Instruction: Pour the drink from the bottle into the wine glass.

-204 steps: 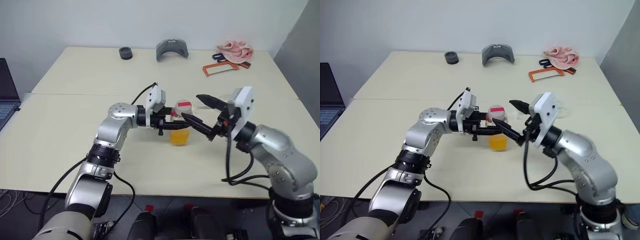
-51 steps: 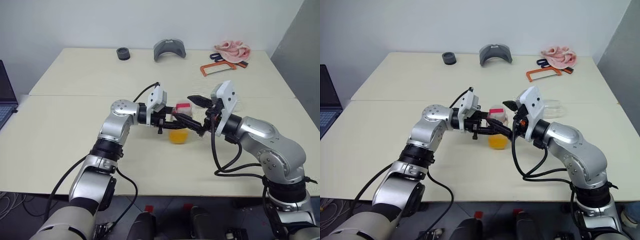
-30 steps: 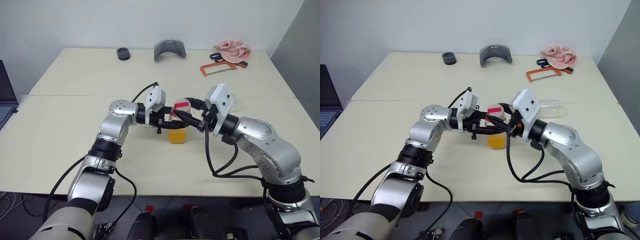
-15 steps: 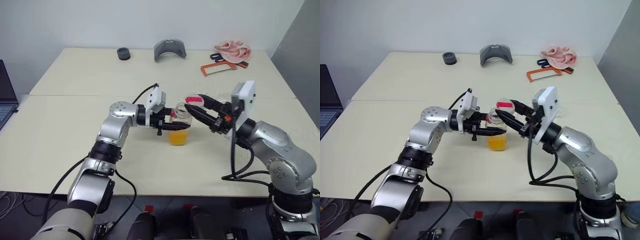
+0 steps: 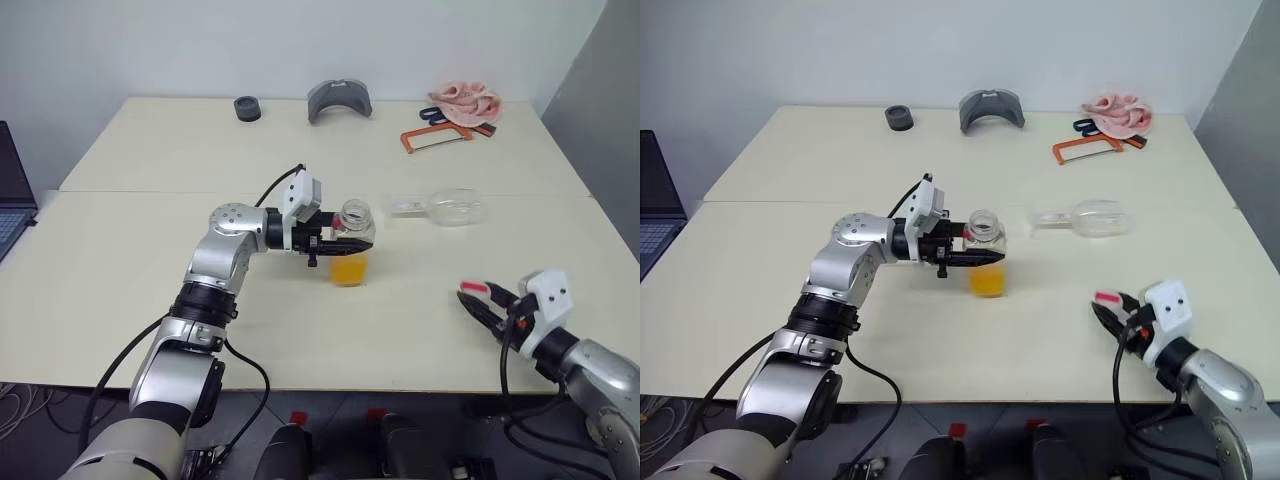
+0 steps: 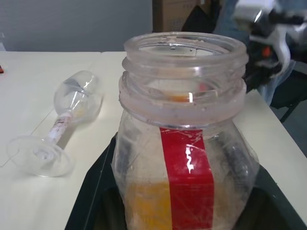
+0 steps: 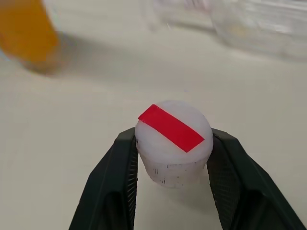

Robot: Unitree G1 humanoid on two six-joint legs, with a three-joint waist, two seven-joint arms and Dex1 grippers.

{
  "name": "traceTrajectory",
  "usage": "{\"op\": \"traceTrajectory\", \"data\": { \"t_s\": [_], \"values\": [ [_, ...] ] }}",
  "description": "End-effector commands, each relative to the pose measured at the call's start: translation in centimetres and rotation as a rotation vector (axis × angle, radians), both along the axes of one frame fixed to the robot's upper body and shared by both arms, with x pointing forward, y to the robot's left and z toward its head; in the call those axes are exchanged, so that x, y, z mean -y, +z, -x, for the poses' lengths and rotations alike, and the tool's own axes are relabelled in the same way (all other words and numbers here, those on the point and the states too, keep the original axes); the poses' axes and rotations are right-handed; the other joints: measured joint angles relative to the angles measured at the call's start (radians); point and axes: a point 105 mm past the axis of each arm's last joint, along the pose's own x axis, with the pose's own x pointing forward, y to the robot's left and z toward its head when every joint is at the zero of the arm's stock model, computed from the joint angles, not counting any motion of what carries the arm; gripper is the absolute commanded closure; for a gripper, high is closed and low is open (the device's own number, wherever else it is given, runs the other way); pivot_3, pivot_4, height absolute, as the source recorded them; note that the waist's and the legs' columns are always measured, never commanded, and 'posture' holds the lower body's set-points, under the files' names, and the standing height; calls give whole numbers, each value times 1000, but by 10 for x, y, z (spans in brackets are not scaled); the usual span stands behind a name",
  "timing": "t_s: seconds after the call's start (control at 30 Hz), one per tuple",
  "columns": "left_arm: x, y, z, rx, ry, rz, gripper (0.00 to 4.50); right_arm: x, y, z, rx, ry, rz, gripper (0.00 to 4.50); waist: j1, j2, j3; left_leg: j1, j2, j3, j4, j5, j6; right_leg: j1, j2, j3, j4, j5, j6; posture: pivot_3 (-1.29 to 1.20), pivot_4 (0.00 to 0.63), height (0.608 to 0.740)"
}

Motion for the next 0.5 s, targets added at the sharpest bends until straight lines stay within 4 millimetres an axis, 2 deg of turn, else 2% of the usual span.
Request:
{"op": "traceTrajectory", "data": {
  "t_s": [0.03, 0.2, 0.23, 0.27, 0.4, 0.43, 0.5],
  "values": [
    [-3, 17, 0, 47, 7, 45, 2708, 21, 11, -15, 76, -157, -8, 1833, -1, 0, 0, 1, 0, 0, 0, 0, 0, 0, 0, 0, 1, 0, 0, 0, 150, 740],
    [-9, 19, -2, 52, 48, 56, 2708, 18, 12, -13, 49, -117, -60, 67, 2, 0, 0, 1, 1, 0, 0, 1, 0, 0, 0, 0, 3, 0, 0, 0, 150, 740],
    [-10, 19, -2, 52, 52, 57, 2708, 18, 12, -12, 46, -112, -64, 0, 2, 0, 0, 1, 1, 0, 0, 1, 0, 0, 0, 0, 3, 0, 0, 0, 150, 740],
    [-13, 21, -5, 51, 90, 79, 2708, 14, 14, -7, 32, -37, -33, 0, 2, 0, 0, 1, 1, 0, 0, 1, 0, 0, 0, 0, 3, 0, 0, 0, 150, 740],
    [-43, 27, -28, 55, 340, 160, 2708, 11, 33, 3, 12, 204, 147, 0, 3, 0, 0, 1, 0, 0, 1, 0, 1, 0, -2, 1, 3, 0, 0, 0, 150, 740],
    [-51, 27, -34, 68, 407, 166, 2708, 6, 39, 2, 21, 240, 154, 0, 2, 0, 0, 1, 0, 0, 1, 0, 1, 0, -1, 1, 3, 0, 1, 0, 150, 740],
    [-71, 29, -48, 99, 557, 177, 2709, -19, 54, 0, 58, 363, 141, 0, -3, -1, 0, 2, 0, 0, 2, 0, 1, 1, 0, 1, 3, 0, 1, 0, 150, 740]
  ]
}}
